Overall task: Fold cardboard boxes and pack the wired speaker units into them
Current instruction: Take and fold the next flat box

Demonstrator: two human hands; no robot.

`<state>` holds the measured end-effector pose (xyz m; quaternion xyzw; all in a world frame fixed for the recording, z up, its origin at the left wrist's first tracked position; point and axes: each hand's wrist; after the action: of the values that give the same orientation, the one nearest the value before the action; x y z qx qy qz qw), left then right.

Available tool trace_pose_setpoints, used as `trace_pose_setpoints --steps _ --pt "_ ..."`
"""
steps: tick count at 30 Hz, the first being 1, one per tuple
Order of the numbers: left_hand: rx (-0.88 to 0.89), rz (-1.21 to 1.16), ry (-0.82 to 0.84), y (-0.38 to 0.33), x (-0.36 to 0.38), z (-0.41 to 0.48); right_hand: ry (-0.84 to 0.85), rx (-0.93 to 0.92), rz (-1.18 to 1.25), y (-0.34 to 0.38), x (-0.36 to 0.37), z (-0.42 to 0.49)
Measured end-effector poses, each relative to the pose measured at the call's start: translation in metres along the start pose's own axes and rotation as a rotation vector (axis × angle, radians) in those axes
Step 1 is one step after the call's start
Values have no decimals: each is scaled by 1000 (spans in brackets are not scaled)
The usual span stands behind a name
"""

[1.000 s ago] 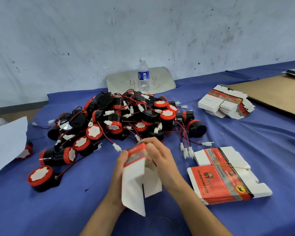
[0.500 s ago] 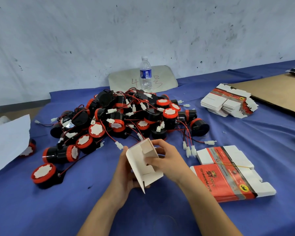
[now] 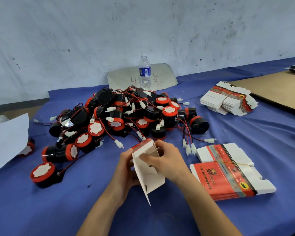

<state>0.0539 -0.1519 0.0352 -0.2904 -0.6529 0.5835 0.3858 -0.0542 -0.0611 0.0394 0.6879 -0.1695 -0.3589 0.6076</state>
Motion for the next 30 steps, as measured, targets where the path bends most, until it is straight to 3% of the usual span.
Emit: trace_pose_setpoints --steps 2,8,23,30 --pt "37 21 -11 0 2 0 -60 -40 -79 0 0 1" --pt "10 15 -16 1 7 -2 -126 -139 -12 3 -4 -2" --pt "31 -84 -1 -1 4 -4 36 -165 68 4 -3 0" --pt "50 -110 -52 1 6 -4 -47 -222 50 1 -5 2"
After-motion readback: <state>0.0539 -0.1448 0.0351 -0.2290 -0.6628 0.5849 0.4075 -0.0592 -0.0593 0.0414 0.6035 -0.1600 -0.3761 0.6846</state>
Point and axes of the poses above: each hand's wrist, its own z-axis towards the middle knuckle, its own x-axis out of the palm, y = z × x, and after that the axes turned 6 degrees about x, right-handed
